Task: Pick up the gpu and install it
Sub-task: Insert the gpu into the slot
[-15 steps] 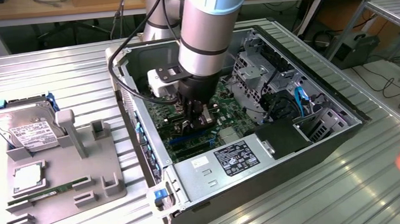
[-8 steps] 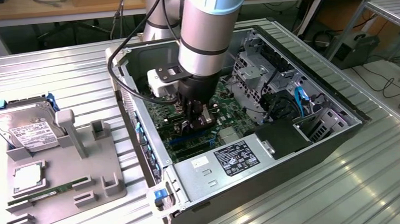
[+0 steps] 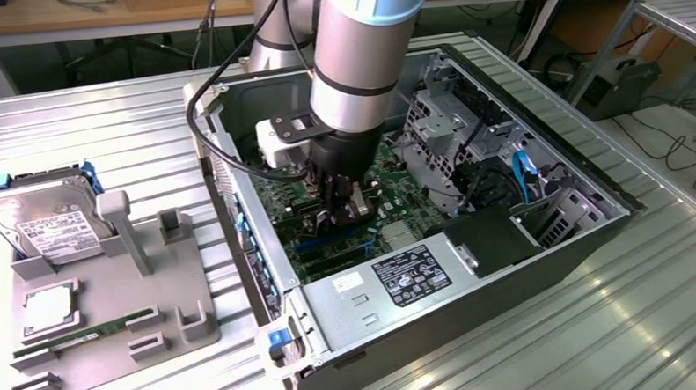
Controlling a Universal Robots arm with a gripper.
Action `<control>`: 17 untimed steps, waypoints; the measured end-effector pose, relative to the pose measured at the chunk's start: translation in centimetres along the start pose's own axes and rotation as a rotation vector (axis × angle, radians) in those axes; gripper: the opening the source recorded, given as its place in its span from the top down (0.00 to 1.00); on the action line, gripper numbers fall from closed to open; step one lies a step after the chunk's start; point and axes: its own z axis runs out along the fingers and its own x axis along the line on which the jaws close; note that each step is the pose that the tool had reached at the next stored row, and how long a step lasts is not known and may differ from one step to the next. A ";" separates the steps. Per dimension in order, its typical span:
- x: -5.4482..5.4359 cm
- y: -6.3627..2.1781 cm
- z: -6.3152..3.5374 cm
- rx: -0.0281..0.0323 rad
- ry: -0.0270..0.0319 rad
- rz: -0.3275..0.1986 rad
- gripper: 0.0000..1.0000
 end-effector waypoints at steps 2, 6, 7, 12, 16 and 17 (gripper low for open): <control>0.0 0.00 0.09 0.0000 -0.0001 0.000 0.74; 0.0 0.00 0.28 -0.0001 0.0002 0.000 0.74; 0.0 -0.01 0.31 -0.0001 0.0001 0.000 0.74; 0.0 -0.01 0.28 0.0003 -0.0008 0.001 0.74; 0.0 0.00 -0.17 0.0004 -0.0003 0.002 0.74; 0.0 0.00 -0.22 0.0004 -0.0004 0.002 0.74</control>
